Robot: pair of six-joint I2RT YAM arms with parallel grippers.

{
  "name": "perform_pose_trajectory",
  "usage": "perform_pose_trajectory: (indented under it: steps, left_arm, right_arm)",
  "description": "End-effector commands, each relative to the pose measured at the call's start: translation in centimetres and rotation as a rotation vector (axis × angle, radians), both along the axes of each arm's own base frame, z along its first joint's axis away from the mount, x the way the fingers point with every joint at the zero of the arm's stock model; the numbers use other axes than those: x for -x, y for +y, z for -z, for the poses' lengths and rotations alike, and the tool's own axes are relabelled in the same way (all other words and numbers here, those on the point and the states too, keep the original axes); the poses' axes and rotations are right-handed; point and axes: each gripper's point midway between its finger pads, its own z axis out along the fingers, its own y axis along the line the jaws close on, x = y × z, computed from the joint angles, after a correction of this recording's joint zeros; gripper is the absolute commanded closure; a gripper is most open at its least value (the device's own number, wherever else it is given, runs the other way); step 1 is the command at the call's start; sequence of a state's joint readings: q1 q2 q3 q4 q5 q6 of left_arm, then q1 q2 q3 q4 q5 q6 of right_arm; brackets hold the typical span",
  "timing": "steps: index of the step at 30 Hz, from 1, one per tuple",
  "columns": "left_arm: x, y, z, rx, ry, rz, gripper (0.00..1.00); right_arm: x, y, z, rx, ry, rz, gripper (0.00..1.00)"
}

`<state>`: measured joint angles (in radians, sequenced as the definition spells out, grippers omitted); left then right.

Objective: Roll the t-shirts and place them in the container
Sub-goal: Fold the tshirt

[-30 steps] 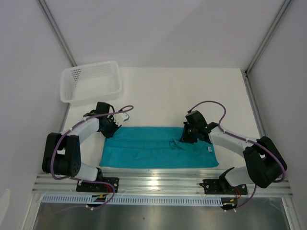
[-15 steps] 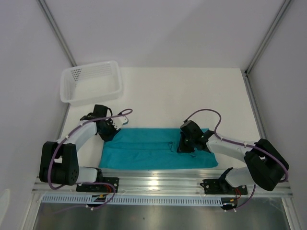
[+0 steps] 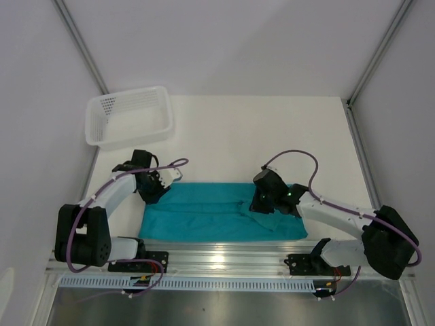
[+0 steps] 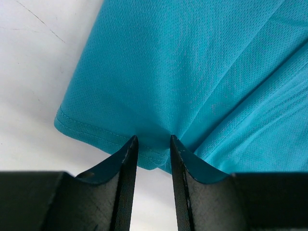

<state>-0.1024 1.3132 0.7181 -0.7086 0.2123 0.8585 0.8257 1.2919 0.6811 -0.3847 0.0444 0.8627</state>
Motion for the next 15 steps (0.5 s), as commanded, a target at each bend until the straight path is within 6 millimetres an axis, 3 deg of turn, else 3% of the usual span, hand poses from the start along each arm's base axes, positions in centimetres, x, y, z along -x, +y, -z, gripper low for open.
perform_pose_trajectory:
  steps: [1,7,11,15]
  left_arm:
    - [0.0,0.4,-0.2,-0.016,-0.008,0.012,0.64]
    - [0.4,0.4,-0.5,-0.013,0.014,0.012,0.63]
    - [0.5,1.1,0.2,-0.05,0.032,-0.011,0.64]
    - [0.7,1.4,0.5,-0.053,0.04,-0.023,0.63]
  right_arm:
    - [-0.9,-0.5,-2.3,-0.018,-0.063,0.076,1.0]
    - [-0.1,-2.1,-1.3,0.021,-0.048,0.103,1.0]
    - [0.4,-3.3,1.1,0.077,-0.004,0.166,1.0]
    - [1.4,-2.7,2.4,0.061,0.036,0.13,1.0]
